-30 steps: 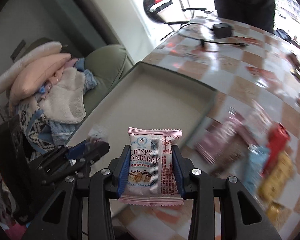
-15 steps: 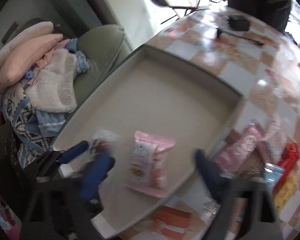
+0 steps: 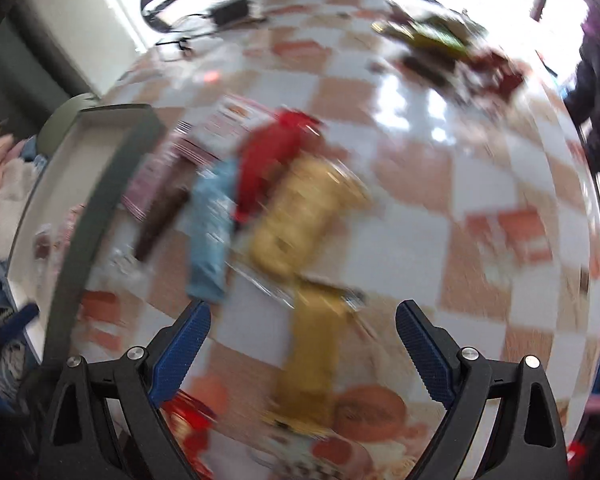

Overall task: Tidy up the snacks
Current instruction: 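Grasp the red candy pack with the left gripper while the right grasps the gold wafer bar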

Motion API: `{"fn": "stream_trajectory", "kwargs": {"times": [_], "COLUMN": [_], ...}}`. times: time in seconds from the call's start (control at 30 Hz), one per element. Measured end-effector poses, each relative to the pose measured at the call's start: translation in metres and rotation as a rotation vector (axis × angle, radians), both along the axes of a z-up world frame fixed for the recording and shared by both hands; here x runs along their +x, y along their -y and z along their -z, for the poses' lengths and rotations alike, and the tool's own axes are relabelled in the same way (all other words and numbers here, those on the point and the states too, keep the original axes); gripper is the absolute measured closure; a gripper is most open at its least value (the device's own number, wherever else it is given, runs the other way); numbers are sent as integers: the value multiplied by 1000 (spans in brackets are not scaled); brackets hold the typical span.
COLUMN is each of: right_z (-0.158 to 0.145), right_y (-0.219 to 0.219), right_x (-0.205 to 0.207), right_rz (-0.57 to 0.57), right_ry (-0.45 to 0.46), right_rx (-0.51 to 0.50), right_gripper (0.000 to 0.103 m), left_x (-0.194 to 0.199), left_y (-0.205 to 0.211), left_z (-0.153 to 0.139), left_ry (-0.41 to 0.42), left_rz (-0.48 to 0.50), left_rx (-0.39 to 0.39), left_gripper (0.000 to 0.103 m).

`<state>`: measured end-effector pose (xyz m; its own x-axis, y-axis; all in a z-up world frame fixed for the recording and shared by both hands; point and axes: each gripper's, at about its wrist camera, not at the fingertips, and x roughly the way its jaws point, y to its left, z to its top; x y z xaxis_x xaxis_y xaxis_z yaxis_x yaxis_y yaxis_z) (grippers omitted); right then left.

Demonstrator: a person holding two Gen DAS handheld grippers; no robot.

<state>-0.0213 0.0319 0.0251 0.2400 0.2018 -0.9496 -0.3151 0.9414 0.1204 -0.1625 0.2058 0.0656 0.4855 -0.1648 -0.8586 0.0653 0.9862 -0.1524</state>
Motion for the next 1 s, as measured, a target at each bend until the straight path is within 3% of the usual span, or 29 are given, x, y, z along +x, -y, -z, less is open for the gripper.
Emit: {"fn": "stream_trajectory", "kwargs": {"times": [0.17, 0.33, 0.43, 0.5, 0.6, 0.67, 0.73, 1.0], "right_z": [14, 19, 21, 24, 26, 27, 27, 27], "right_y": [1, 0, 0, 5, 20, 33, 47, 61], "right_x": [-10, -15, -16, -17, -18, -21, -21, -27], "right_rz": [-22, -46, -57, -63, -50, -29, -4, -10], "right_ry": [-2, 43, 71, 79, 99, 104, 108, 123], "right_rx": [-29, -72, -103, -116, -100, -98, -96, -91], "right_gripper": [8, 8, 8, 1, 1, 1, 1, 1], "left_x": [1, 7, 8, 8, 9, 15, 15, 20], "left_y": [34, 55, 63, 74, 85, 82, 79, 83], "left_z": [12, 26, 32, 33, 37, 47, 48, 52], "left_ry": [-107, -143, -139, -127, -87, -128, -101, -133], "left_rz": [-32, -119, -135, -119, -103, -106, -110, -120], "left_rx": [-30, 12, 13, 67, 133, 141, 155, 162], "left_gripper": [23, 23, 23, 22, 19, 19, 19, 19]}}
